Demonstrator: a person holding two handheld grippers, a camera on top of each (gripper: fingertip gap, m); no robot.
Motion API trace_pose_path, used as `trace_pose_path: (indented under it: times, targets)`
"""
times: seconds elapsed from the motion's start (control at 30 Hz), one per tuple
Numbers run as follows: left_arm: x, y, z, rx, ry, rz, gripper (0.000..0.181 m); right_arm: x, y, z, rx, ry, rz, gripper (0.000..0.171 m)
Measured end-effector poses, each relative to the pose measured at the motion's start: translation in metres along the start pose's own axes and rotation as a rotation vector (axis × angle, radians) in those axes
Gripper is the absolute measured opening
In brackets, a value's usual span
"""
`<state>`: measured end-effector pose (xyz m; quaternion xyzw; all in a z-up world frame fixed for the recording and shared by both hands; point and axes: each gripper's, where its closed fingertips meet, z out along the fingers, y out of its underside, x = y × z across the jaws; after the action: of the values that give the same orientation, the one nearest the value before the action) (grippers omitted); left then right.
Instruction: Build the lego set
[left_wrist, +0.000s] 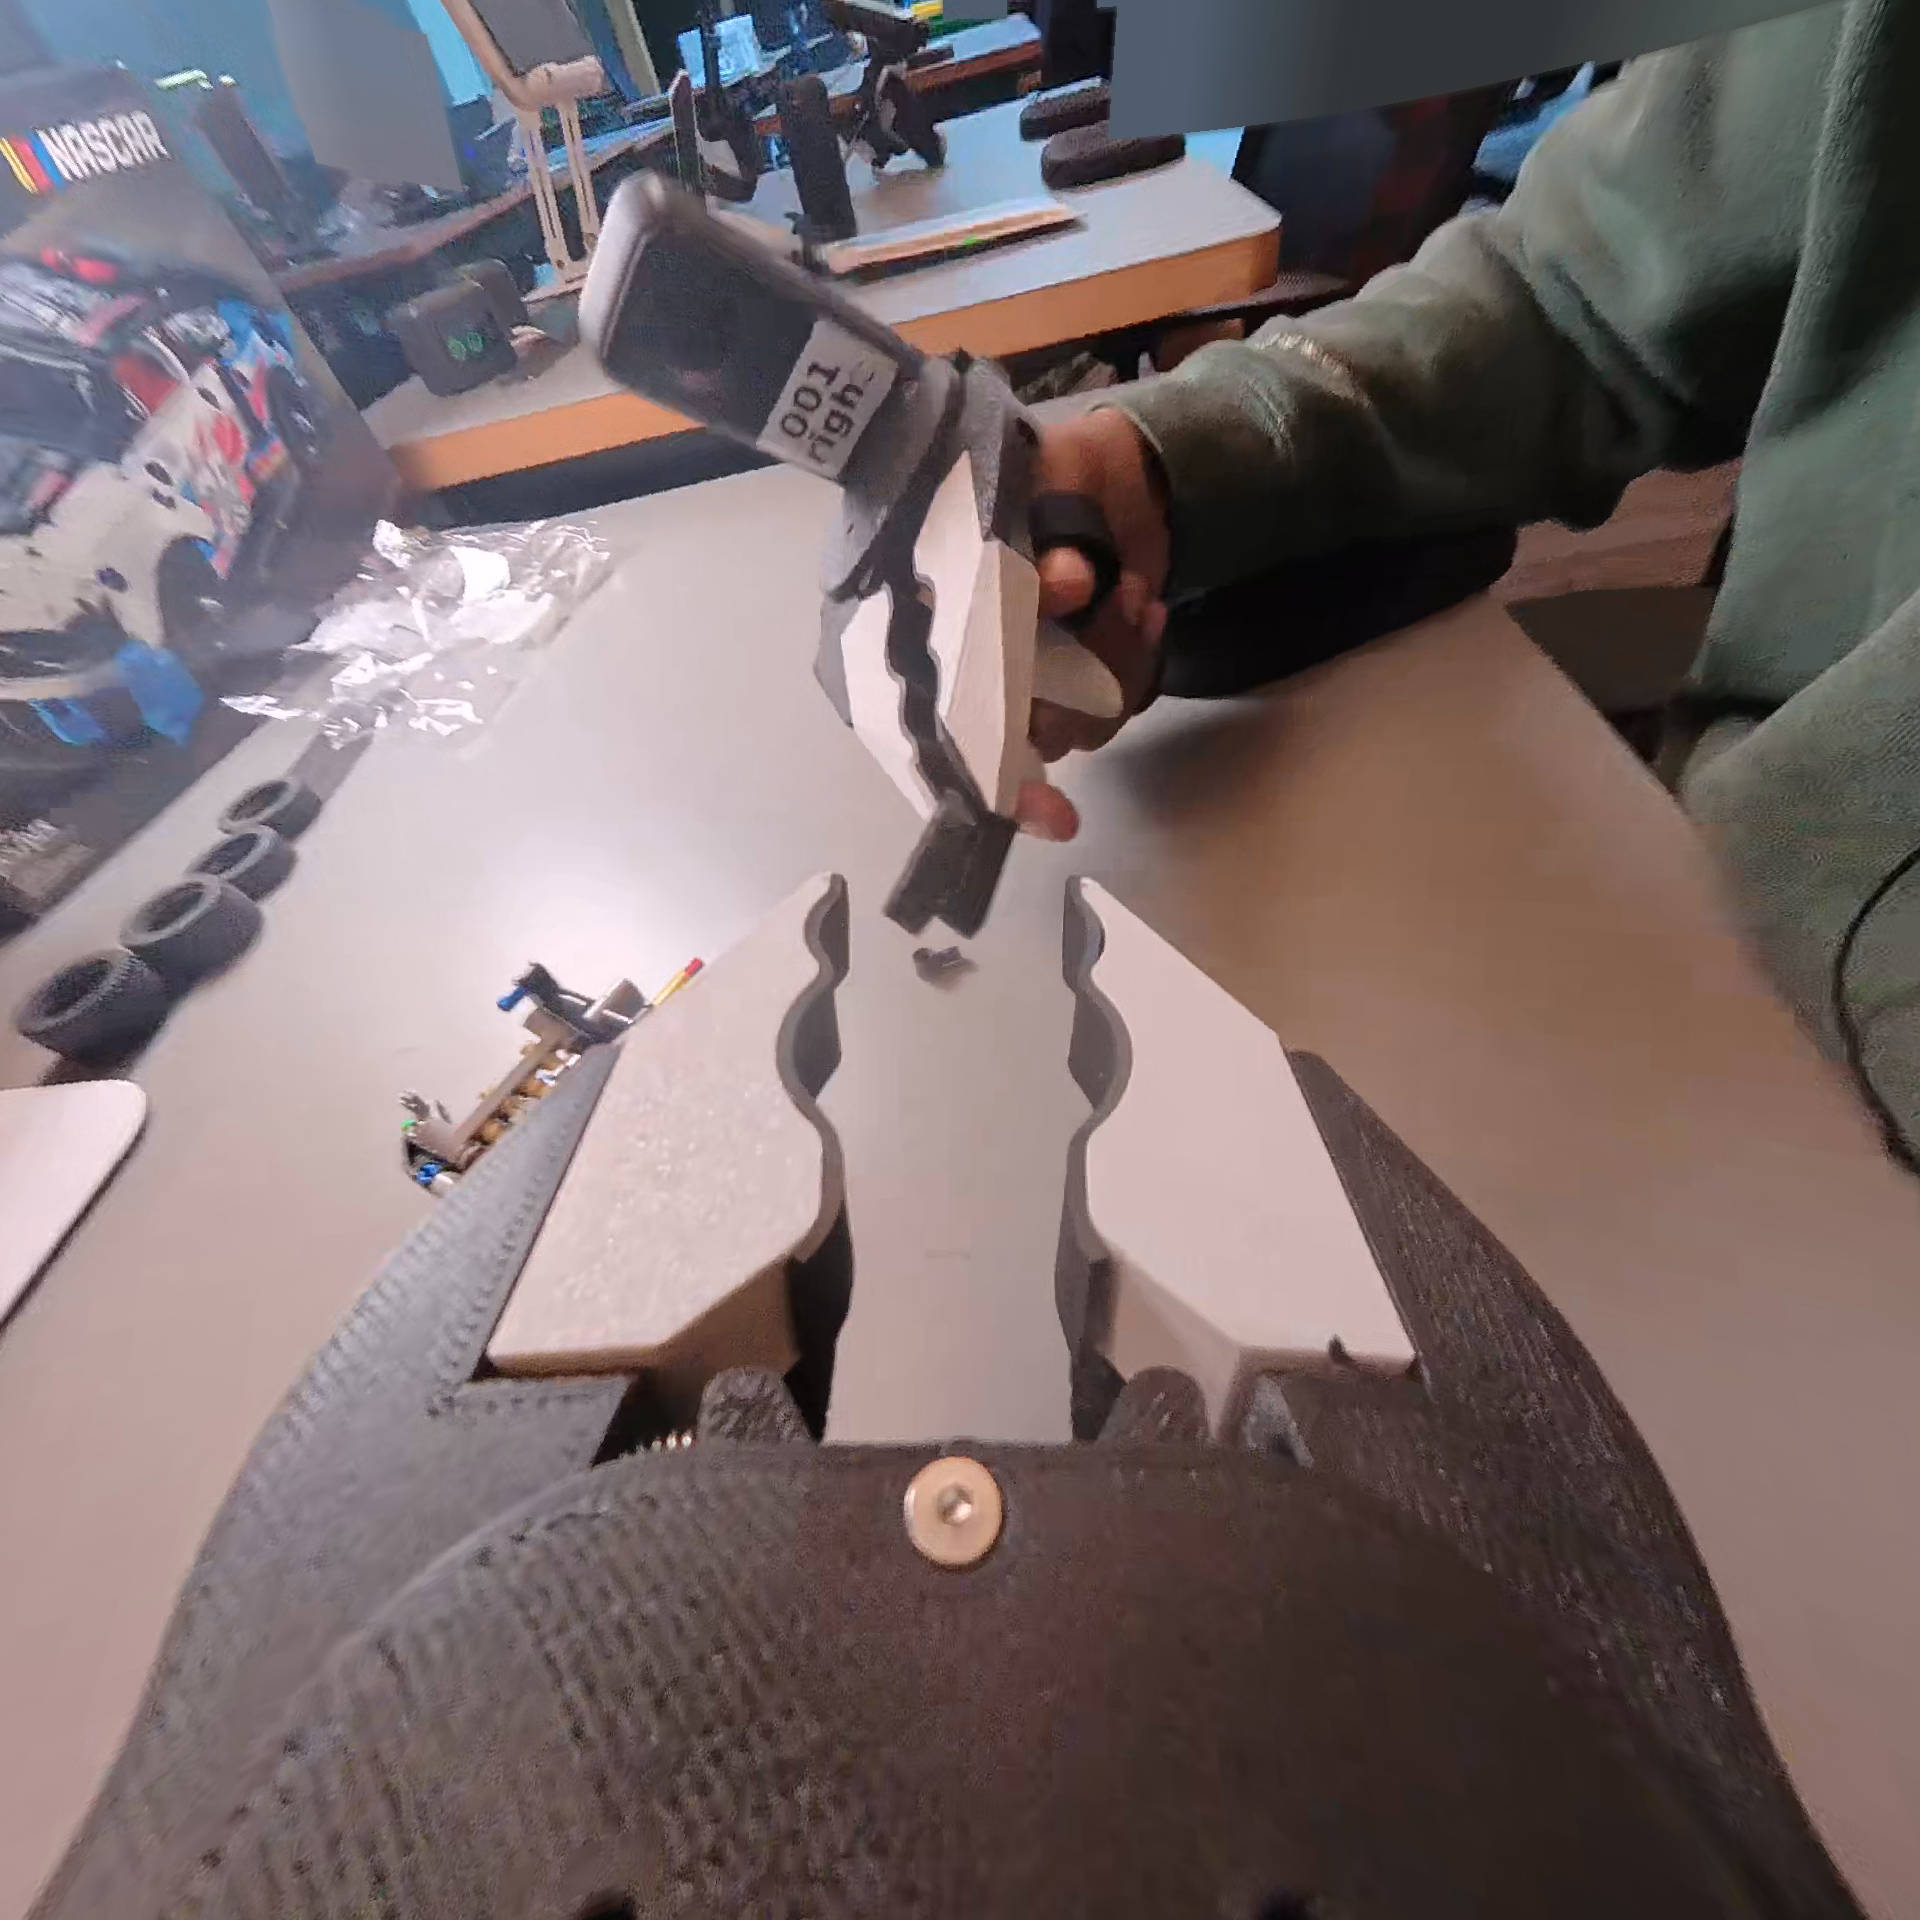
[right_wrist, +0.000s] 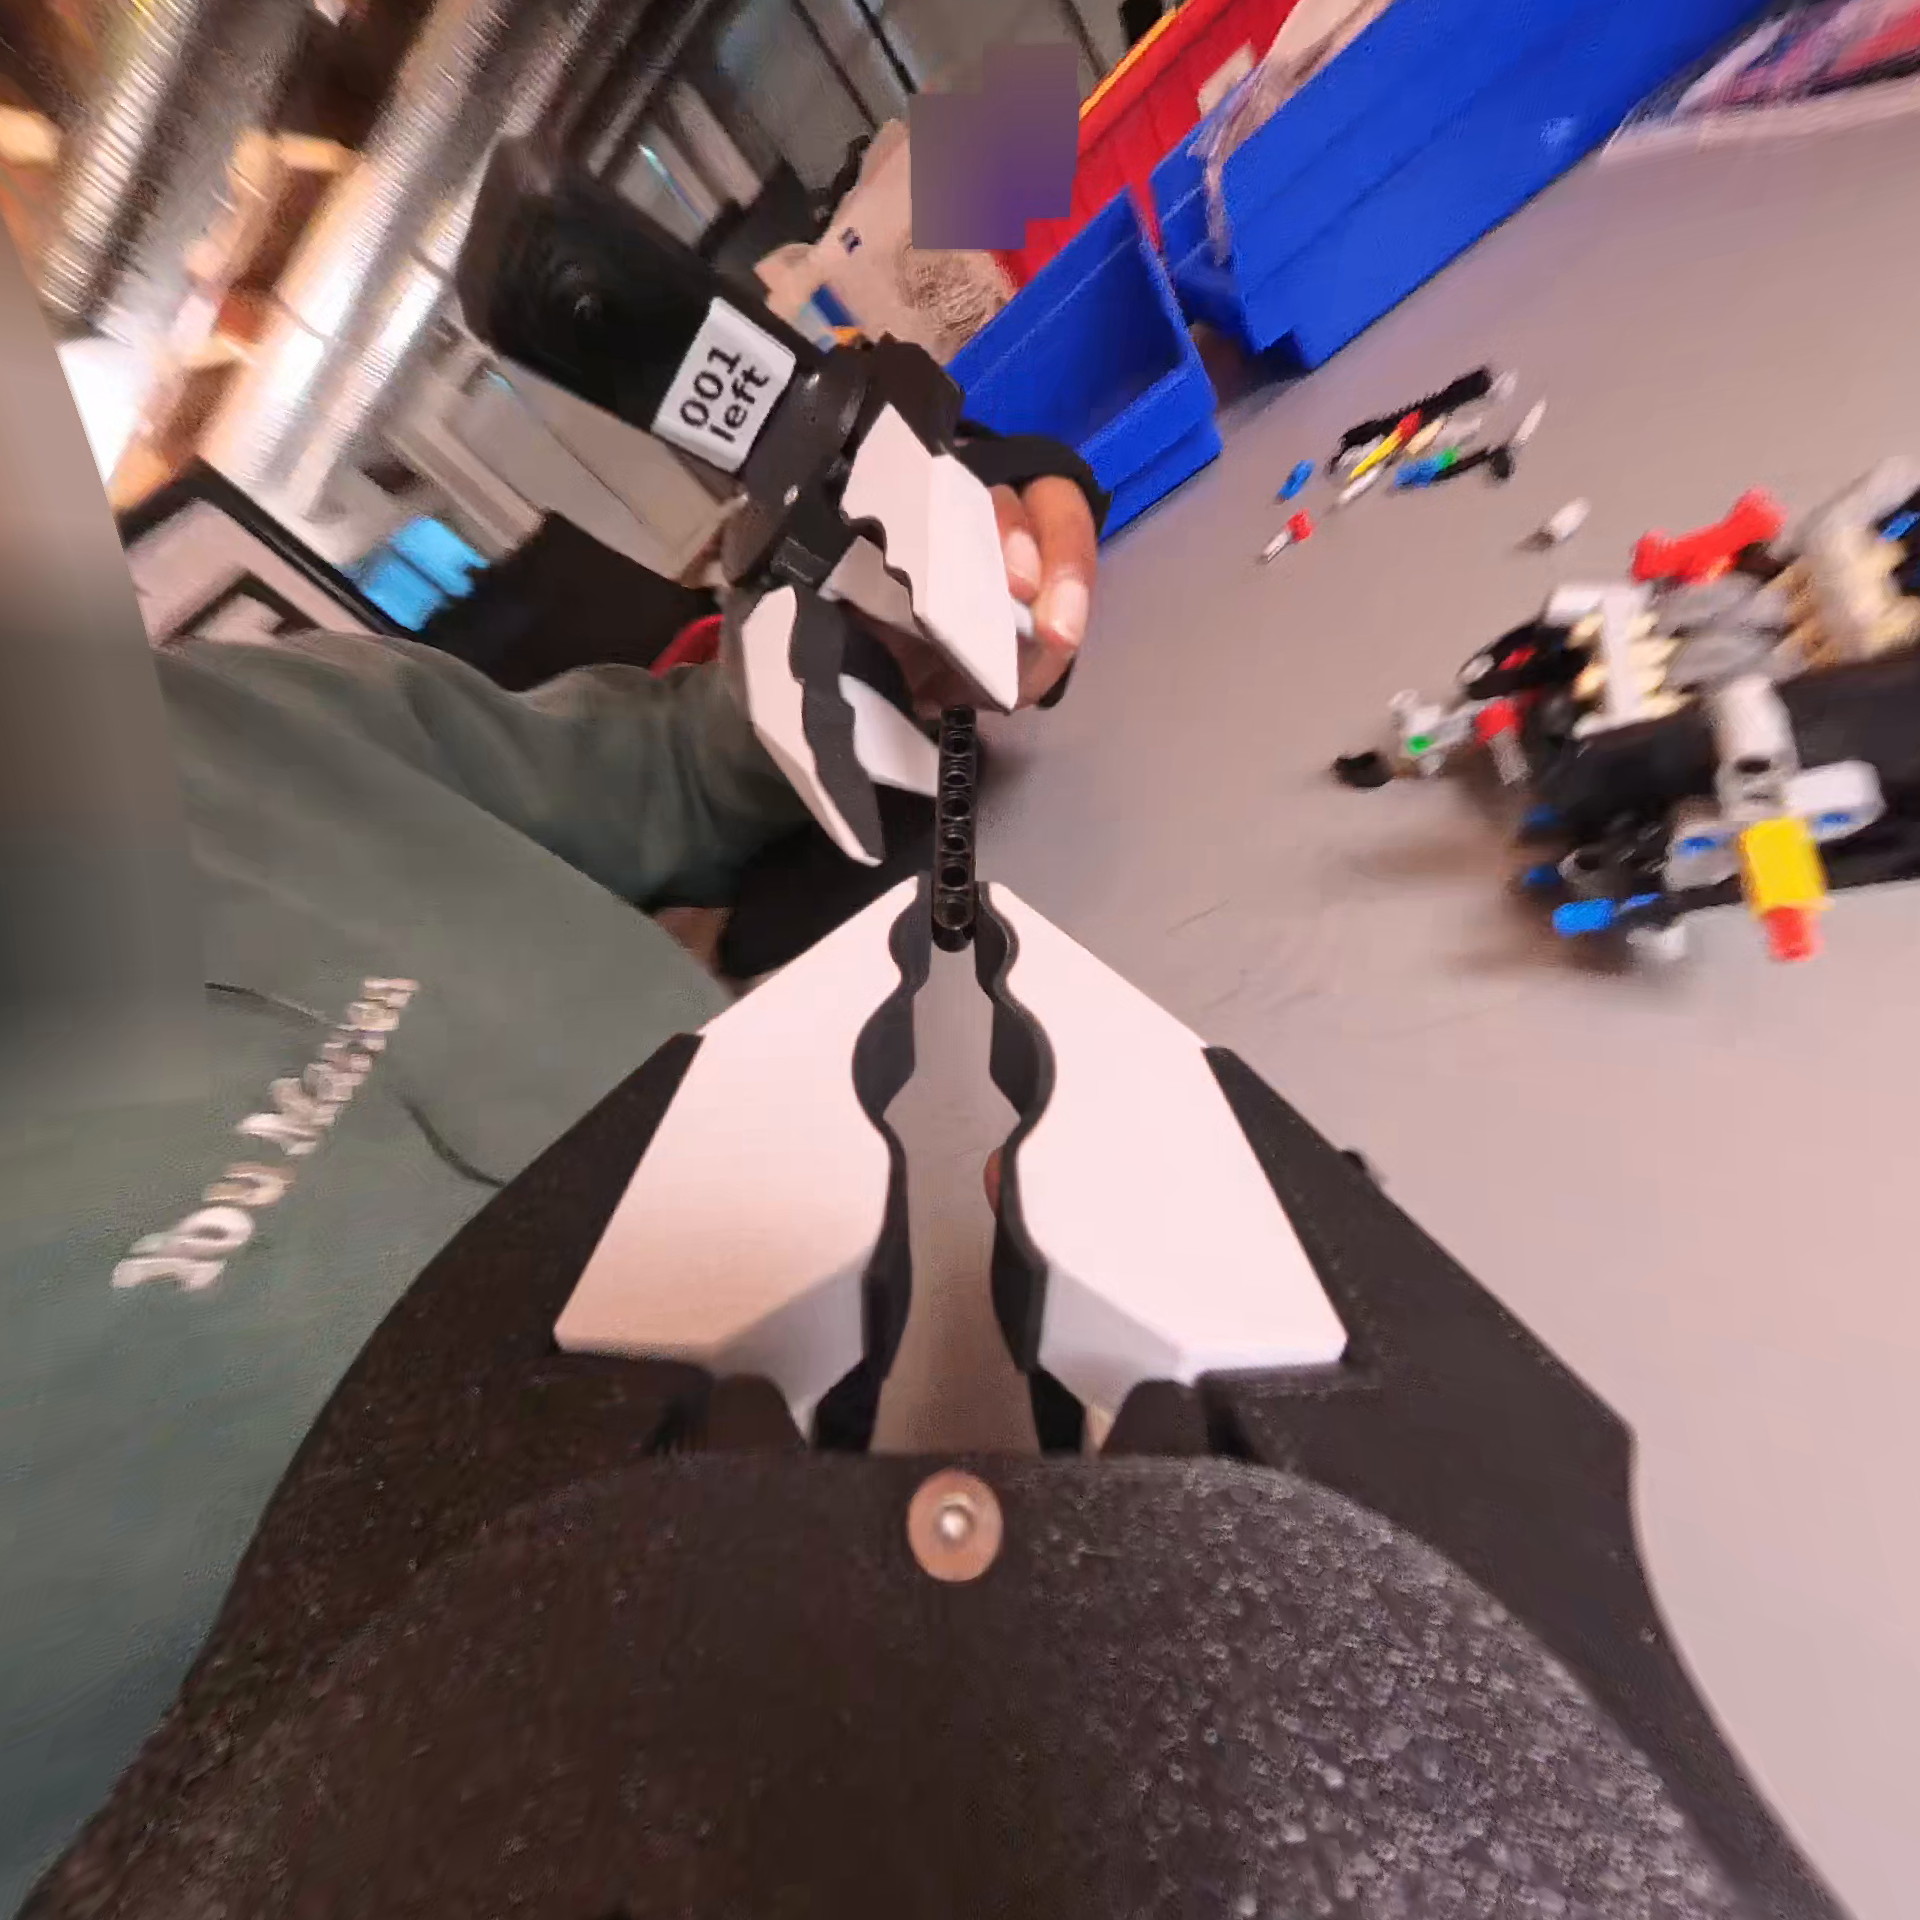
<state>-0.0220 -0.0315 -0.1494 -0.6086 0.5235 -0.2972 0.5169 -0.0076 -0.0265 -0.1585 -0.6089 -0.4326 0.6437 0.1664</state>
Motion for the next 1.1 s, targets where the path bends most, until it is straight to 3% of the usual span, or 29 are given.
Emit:
trace_pose_path:
  times: [0.1,0.17,0.3,0.37,0.5,0.57,0.63,0.7,0.9,1.1]
  targets:
    - [0.003,0.002,0.005,-0.023,-0.024,0.069,0.038,-0.005,0.010,0.005,-0.033,-0.088,0.137,0.006]
    - [0.007,0.007,0.007,-0.058,-0.009,0.104,0.027,-0.014,0.008,0.007,-0.019,-0.163,0.204,0.005]
    - [0.013,0.006,0.006,-0.063,0.018,0.124,0.018,-0.019,0.008,0.008,-0.019,-0.194,0.221,0.005]
    - [0.011,0.003,0.005,-0.048,0.014,0.100,0.018,-0.017,0.003,0.008,0.000,-0.145,0.106,0.008]
    - [0.006,-0.003,0.001,0.013,0.036,-0.010,0.017,-0.018,-0.007,0.008,0.018,0.065,-0.383,0.042]
    - [0.007,-0.004,0.002,0.024,0.055,-0.035,0.017,-0.019,-0.007,0.011,0.012,0.155,-0.570,0.043]
    - [0.009,-0.004,0.004,0.023,0.067,-0.046,0.017,-0.017,-0.004,0.015,-0.013,0.215,-0.687,0.031]
    - [0.011,-0.003,0.005,0.019,0.074,-0.050,0.017,-0.015,-0.003,0.015,-0.025,0.258,-0.769,0.018]
    - [0.007,0.000,0.008,0.001,0.022,-0.029,0.026,-0.012,0.000,0.013,-0.067,0.288,-0.818,0.017]
    - [0.014,0.002,0.008,-0.021,0.072,-0.030,0.016,-0.013,0.004,0.014,-0.099,0.269,-0.797,0.016]
